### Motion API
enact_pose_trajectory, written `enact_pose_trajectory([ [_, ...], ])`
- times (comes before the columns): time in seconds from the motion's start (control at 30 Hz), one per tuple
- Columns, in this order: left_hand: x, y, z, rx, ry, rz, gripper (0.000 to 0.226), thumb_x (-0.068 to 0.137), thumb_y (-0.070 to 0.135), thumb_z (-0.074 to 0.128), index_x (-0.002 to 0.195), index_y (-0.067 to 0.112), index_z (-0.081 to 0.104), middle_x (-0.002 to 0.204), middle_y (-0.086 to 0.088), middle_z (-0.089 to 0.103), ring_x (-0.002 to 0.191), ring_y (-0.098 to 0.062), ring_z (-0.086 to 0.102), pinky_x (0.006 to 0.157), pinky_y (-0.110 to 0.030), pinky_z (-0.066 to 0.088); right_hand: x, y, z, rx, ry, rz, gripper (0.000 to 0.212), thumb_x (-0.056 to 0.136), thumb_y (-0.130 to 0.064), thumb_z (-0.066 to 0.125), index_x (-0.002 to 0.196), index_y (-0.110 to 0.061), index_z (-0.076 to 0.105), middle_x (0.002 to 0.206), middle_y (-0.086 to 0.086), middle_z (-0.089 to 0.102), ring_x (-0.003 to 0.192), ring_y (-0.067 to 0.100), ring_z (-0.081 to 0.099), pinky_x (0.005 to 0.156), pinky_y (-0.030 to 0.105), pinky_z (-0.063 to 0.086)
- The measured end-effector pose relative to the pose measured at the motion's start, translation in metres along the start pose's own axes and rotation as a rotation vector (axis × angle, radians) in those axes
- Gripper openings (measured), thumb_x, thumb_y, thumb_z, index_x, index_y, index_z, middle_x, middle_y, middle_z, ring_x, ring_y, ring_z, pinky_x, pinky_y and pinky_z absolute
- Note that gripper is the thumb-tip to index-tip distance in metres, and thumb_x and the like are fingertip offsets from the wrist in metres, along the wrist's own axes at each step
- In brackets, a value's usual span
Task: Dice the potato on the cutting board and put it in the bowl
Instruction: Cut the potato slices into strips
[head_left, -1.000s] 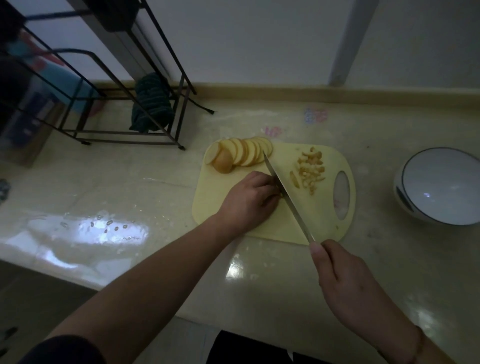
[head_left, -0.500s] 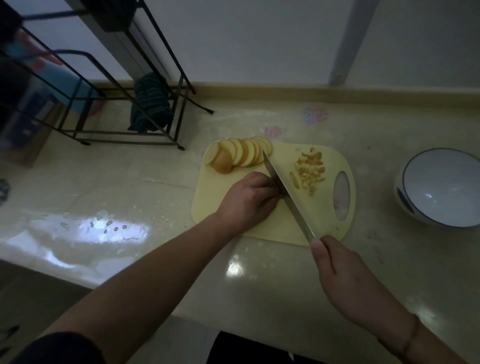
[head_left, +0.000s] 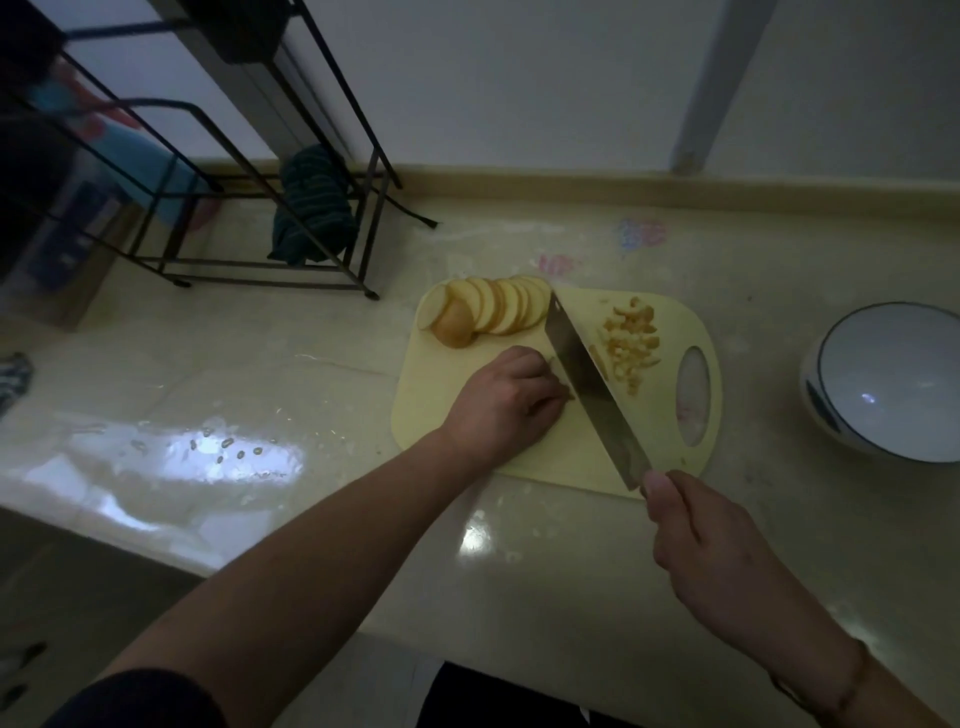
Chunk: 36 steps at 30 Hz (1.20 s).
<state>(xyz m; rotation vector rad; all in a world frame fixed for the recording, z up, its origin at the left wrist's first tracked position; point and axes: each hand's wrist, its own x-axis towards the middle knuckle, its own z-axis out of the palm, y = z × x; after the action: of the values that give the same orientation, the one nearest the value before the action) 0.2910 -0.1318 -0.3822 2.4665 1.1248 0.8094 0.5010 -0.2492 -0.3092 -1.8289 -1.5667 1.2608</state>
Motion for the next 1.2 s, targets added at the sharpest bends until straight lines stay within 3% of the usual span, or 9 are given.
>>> enact_pose_trajectory([
  [0.1,0.000,-0.001,0.001,-0.001,-0.005,-0.015,0.005,0.085,0.008,0.074,0.086,0.004,0.078,0.079,-0.011,0.064,0.078,-0.028,0.062,0.070,-0.034,0.050,-0.001,-0.003,0.002,0.023,0.003,0.005,0.054,0.087,-0.059,0.027,0.068,-0.014,0.050,0.056,0.009,0.054,0.055,0.016,0.053,0.058,0.034,0.041],
  [0.3,-0.003,-0.002,0.001,-0.011,-0.006,-0.041,0.005,0.083,0.004,0.076,0.088,0.002,0.077,0.091,-0.012,0.068,0.084,-0.028,0.064,0.075,-0.034,0.052,-0.010,-0.007,0.002,-0.005,0.000,-0.019,0.047,0.088,-0.057,0.030,0.067,-0.018,0.047,0.058,0.010,0.055,0.057,0.015,0.055,0.061,0.041,0.044],
  [0.47,-0.003,-0.002,0.001,-0.001,-0.020,-0.043,0.009,0.085,0.006,0.071,0.089,0.001,0.077,0.093,-0.014,0.069,0.084,-0.029,0.065,0.075,-0.034,0.052,-0.014,-0.006,0.003,-0.019,-0.004,-0.009,0.045,0.090,-0.056,0.031,0.071,-0.019,0.050,0.064,0.003,0.060,0.059,0.012,0.056,0.062,0.040,0.045],
  [0.6,-0.004,-0.002,0.002,-0.007,-0.018,-0.050,0.018,0.087,0.013,0.064,0.089,0.001,0.077,0.093,-0.013,0.070,0.085,-0.028,0.065,0.076,-0.033,0.052,-0.016,-0.005,0.005,-0.033,-0.012,-0.013,0.045,0.090,-0.056,0.031,0.071,-0.020,0.049,0.064,-0.001,0.060,0.058,0.011,0.056,0.059,0.033,0.043],
  [0.77,-0.004,-0.004,0.002,0.000,-0.025,-0.041,0.011,0.086,0.008,0.069,0.089,0.001,0.077,0.094,-0.013,0.069,0.085,-0.030,0.065,0.075,-0.032,0.052,-0.022,-0.003,0.005,-0.041,-0.027,-0.009,0.040,0.089,-0.056,0.030,0.075,-0.025,0.050,0.071,-0.016,0.063,0.064,0.007,0.059,0.060,0.025,0.042],
  [0.87,-0.004,-0.006,0.002,-0.002,-0.022,-0.041,0.009,0.083,0.005,0.073,0.091,0.002,0.078,0.094,-0.013,0.070,0.084,-0.030,0.065,0.075,-0.031,0.052,-0.030,0.003,0.002,-0.038,-0.015,-0.011,0.054,0.090,-0.065,0.024,0.072,-0.021,0.048,0.070,-0.008,0.063,0.060,0.010,0.057,0.058,0.029,0.040],
  [0.97,-0.005,-0.006,0.003,-0.010,-0.014,-0.041,0.009,0.083,0.003,0.075,0.091,0.002,0.078,0.093,-0.012,0.070,0.085,-0.029,0.065,0.075,-0.032,0.052,-0.033,0.010,0.002,-0.049,0.000,-0.011,0.060,0.079,-0.073,0.019,0.073,-0.020,0.047,0.071,-0.003,0.064,0.057,0.010,0.057,0.062,0.028,0.040],
  [1.2,-0.004,-0.004,0.003,-0.028,0.000,-0.033,0.006,0.083,0.002,0.074,0.088,0.001,0.078,0.092,-0.013,0.070,0.084,-0.029,0.067,0.074,-0.035,0.054,-0.007,0.003,0.008,-0.068,-0.020,-0.033,0.050,0.087,-0.060,0.022,0.073,-0.020,0.048,0.058,0.004,0.054,0.062,0.010,0.056,0.058,0.029,0.040],
])
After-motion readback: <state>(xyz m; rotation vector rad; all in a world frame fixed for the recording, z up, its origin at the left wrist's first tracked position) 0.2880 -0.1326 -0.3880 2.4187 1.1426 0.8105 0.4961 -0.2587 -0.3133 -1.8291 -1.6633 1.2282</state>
